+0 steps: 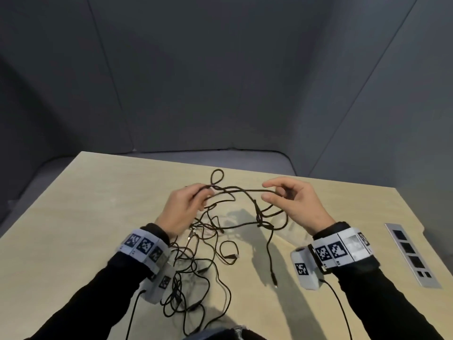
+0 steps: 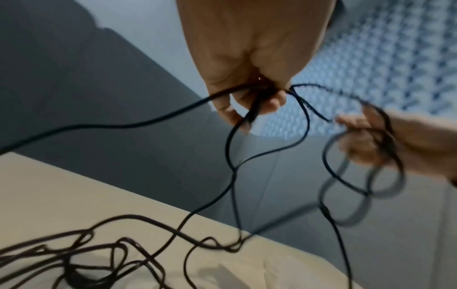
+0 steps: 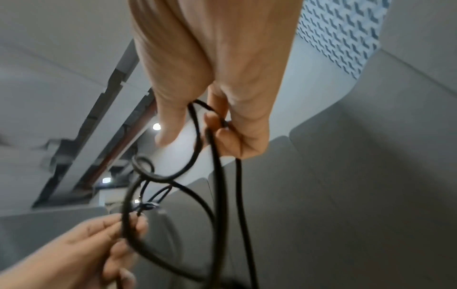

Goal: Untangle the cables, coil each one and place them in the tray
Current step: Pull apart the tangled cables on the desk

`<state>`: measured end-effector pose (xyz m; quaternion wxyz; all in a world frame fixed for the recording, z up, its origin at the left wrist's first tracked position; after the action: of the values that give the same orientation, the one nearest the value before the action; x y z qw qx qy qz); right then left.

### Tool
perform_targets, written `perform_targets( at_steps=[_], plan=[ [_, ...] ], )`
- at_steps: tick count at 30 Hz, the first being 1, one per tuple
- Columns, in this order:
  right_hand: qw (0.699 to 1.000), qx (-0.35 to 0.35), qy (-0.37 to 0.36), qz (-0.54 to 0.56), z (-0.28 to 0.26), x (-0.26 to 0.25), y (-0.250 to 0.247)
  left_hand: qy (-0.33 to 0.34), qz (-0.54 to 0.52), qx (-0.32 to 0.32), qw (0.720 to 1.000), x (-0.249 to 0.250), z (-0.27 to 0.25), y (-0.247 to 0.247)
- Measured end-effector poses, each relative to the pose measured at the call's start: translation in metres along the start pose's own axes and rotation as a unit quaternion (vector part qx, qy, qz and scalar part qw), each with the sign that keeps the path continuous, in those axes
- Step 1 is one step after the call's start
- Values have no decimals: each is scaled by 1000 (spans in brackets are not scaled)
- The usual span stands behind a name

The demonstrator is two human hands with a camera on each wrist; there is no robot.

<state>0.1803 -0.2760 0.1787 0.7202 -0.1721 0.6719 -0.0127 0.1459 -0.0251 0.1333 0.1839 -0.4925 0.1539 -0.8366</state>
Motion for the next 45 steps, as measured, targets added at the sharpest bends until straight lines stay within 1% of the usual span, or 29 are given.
perform_targets(
  at_steps=[2,3,5,7,8,10,11,13,14,16,18,19,20,21,22,23,25,26,27,30,32,34,36,38,41,44,45],
  plan=[
    [999,10,20,-48,-1,8,-9,-18,18,47,999,-13,1,-14],
    [997,12,35,-66,-2,13,-12,-16,48,56,997,-19,1,-20],
    [994,14,66,-89,-4,23,-18,1,140,40,989,-30,-1,-28],
    [989,23,85,-119,-5,30,-22,-5,216,17,976,-36,-4,-31],
    [985,27,92,-144,-5,31,-24,-10,240,19,970,-38,-6,-32],
    [974,24,114,-195,-7,27,-25,-22,269,51,962,-38,-8,-35],
    [973,14,130,-189,-8,27,-25,-30,278,75,957,-38,-9,-37],
    [982,-24,160,-95,-12,27,-23,-48,287,114,950,-38,-8,-43],
    [984,-48,164,-52,-14,27,-22,-55,284,128,949,-38,-7,-46],
    [983,-75,163,-33,-17,29,-18,-56,261,146,952,-36,-7,-48],
    [985,-57,157,-43,-16,28,-17,-44,221,163,961,-34,-7,-48],
    [987,-41,154,-26,-15,27,-17,-40,196,166,966,-32,-8,-47],
    [987,-26,155,19,-14,23,-18,-34,172,159,972,-30,-9,-44],
    [985,-15,154,81,-14,17,-18,-28,158,134,978,-28,-10,-41],
    [979,-12,147,144,-14,9,-19,-24,163,91,982,-25,-10,-36],
    [971,-13,138,193,-14,1,-20,-21,191,34,981,-21,-10,-31],
    [962,-25,122,245,-15,-16,-19,-10,266,-79,961,-11,-9,-19],
    [959,-37,119,254,-15,-22,-17,-4,272,-117,955,-6,-8,-13],
    [958,-54,120,255,-16,-29,-12,5,248,-140,959,0,-7,-5],
    [966,-121,124,191,-15,-42,8,35,77,-162,983,27,-4,19],
    [974,-159,115,114,-15,-48,22,60,-44,-176,982,43,-3,36],
    [979,-176,103,32,-13,-52,31,46,-111,-187,975,49,-3,49],
    [983,-150,94,-38,-9,-57,30,37,-119,-174,977,44,-2,58],
    [992,-81,78,-57,-5,-60,18,49,-86,-169,981,31,-2,59],
    [998,14,59,10,1,-62,-9,34,-18,-170,985,4,-5,51],
    [996,42,53,58,0,-61,-27,27,49,-167,984,-13,-5,41],
    [993,42,58,96,-2,-60,-30,21,61,-172,983,-17,-4,39]
  ],
)
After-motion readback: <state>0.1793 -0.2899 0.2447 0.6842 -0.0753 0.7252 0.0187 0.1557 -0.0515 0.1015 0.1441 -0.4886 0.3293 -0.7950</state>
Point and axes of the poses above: each hand's wrist, its own z-axis towards the middle knuckle, its own y-axis out of the palm, x = y × z, the point moved 2 cm from there along z, towards the middle knuckle, and after that the axes turned 9 degrees about y, right-handed, at the moved point
